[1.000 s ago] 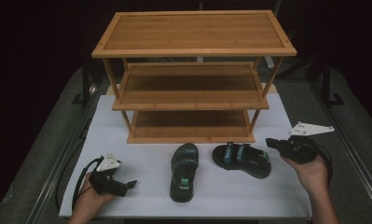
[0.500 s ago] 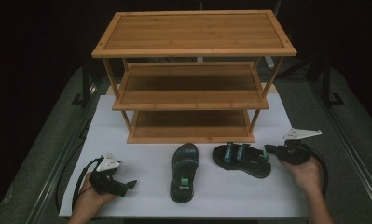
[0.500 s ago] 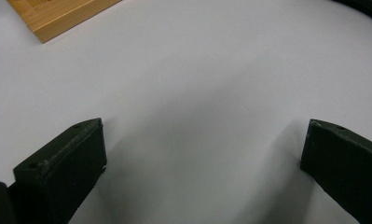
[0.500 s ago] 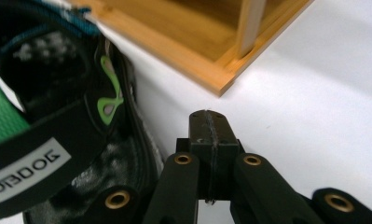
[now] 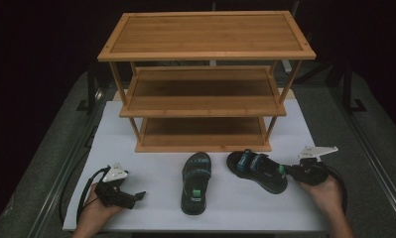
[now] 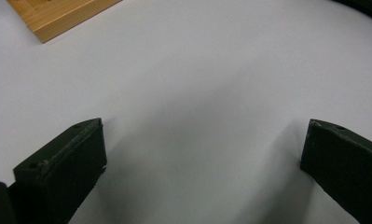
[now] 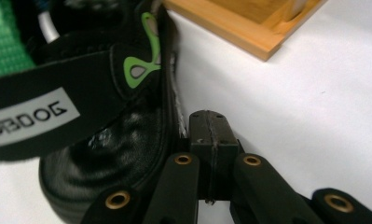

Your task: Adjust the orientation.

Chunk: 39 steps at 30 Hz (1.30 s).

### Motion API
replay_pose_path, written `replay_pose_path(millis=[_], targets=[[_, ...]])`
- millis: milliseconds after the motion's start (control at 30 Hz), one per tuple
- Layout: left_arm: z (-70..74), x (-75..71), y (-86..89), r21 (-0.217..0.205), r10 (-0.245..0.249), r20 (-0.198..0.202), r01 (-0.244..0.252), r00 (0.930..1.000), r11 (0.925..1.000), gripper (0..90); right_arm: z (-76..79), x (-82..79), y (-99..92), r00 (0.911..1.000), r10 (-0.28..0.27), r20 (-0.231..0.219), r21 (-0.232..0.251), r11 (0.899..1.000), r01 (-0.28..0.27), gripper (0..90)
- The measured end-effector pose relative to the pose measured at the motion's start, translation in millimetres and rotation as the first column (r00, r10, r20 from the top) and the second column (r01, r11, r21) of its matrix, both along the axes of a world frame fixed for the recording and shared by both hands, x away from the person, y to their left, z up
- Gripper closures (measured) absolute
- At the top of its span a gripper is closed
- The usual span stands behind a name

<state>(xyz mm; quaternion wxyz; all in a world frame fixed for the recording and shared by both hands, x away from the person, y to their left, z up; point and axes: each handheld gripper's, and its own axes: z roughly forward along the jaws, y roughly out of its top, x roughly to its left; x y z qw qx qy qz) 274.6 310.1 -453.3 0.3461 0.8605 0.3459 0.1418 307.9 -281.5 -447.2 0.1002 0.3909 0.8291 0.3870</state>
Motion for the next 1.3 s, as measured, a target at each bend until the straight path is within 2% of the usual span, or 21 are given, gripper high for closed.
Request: replay_pose_path(millis=[333,433,733,833,900,933,1033,1100,1200,1300], targets=[[0.0,0.0,0.0,0.000,0.000,0.000,0.000,1.0000,1.0000,0.0,-1.1,-27.3,12.6,0.9978,0.065,-0.012,-0.012,0.998,-0.065,89.6],[0.0,0.0,0.0,0.000,0.000,0.000,0.000,1.0000,1.0000,0.0,-1.3,-37.5,20.0,0.9946,0.101,-0.025,0.005,0.995,-0.101,89.6],[0.0,0.0,0.0,0.000,0.000,-0.001,0.000,1.0000,1.0000,0.0,2.1,-44.5,36.7,0.9867,0.159,-0.034,0.011,0.987,-0.159,89.5],[0.0,0.0,0.0,0.000,0.000,0.000,0.000,1.0000,1.0000,0.0,4.0,-44.5,34.6,0.9883,0.151,-0.023,0.009,0.989,-0.151,88.7],[0.0,0.0,0.0,0.000,0.000,-0.001,0.000,1.0000,1.0000,0.0,9.9,-44.3,27.5,0.9926,0.121,-0.004,0.022,0.992,-0.121,82.0],[0.0,0.0,0.0,0.000,0.000,-0.001,0.000,1.0000,1.0000,0.0,9.9,-44.3,27.5,0.9926,0.121,-0.004,0.022,0.992,-0.121,82.0],[0.0,0.1,0.0,0.000,0.000,-0.001,0.000,1.0000,1.0000,0.0,18.0,-41.7,16.7,0.9966,0.083,-0.004,0.078,0.994,-0.082,68.9],[0.0,0.1,0.0,0.000,0.000,-0.001,0.000,1.0000,1.0000,0.0,23.1,-39.5,13.7,0.9981,0.061,0.003,0.072,0.996,-0.061,60.4],[0.0,0.1,0.0,0.000,0.000,-0.001,0.000,1.0000,1.0000,0.0,31.2,-33.4,13.0,0.9979,0.062,0.021,0.081,0.995,-0.064,53.1],[0.0,0.1,0.0,0.000,0.000,-0.001,0.000,1.0000,1.0000,0.0,40.6,-27.2,16.1,0.9956,0.083,0.044,0.090,0.992,-0.086,52.0]])
